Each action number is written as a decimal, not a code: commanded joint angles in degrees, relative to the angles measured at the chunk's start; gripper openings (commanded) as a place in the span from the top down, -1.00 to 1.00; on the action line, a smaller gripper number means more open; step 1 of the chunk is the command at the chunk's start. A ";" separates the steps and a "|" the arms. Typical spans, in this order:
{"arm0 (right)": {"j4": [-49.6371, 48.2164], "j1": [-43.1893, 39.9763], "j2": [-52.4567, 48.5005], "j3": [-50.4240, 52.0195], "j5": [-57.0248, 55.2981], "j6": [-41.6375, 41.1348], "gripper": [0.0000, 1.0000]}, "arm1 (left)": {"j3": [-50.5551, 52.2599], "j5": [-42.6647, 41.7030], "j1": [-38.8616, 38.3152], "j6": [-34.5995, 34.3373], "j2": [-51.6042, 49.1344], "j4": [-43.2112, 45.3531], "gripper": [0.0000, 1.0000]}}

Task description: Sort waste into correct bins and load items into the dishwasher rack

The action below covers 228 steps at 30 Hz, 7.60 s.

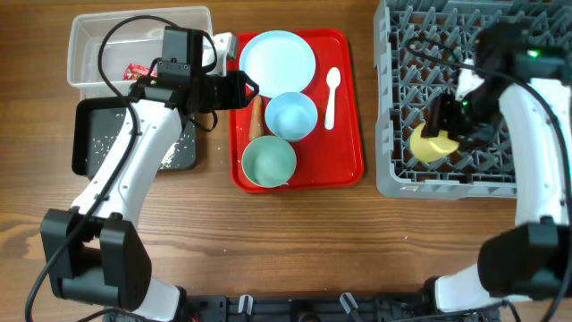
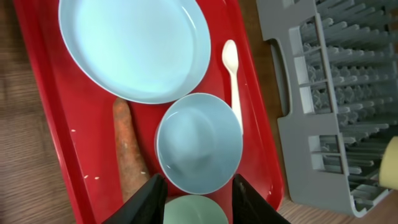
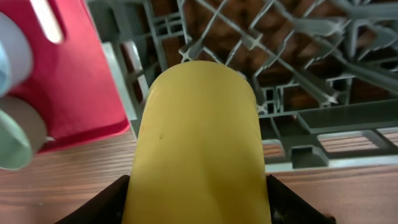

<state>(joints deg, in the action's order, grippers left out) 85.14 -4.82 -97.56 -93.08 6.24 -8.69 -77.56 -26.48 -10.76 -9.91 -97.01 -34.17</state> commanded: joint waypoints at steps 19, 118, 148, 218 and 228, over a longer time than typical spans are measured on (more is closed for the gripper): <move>-3.41 3.48 -4.35 5.46 -2.36 1.20 -0.25 | -0.46 1.53 0.00 0.50 0.68 -1.68 0.22; -25.55 19.06 -5.53 -6.56 8.00 -6.29 -0.60 | -0.46 25.94 -10.36 -9.99 -21.33 6.38 0.07; -24.70 19.06 -5.53 -6.56 6.71 -4.83 -0.69 | -5.03 31.10 19.23 -21.18 1.79 -18.73 0.92; -33.22 19.21 -15.80 -12.68 -3.54 -3.30 0.91 | 7.93 21.88 2.01 -3.80 13.53 -4.17 -1.00; -53.20 14.99 -8.07 -12.61 -65.46 3.67 0.92 | 7.93 21.86 2.01 -3.80 13.53 -4.17 -1.00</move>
<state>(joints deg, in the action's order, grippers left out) 37.06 10.28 -100.09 -106.56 -35.16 -12.49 -69.36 -5.39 -8.62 -14.41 -82.94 -38.37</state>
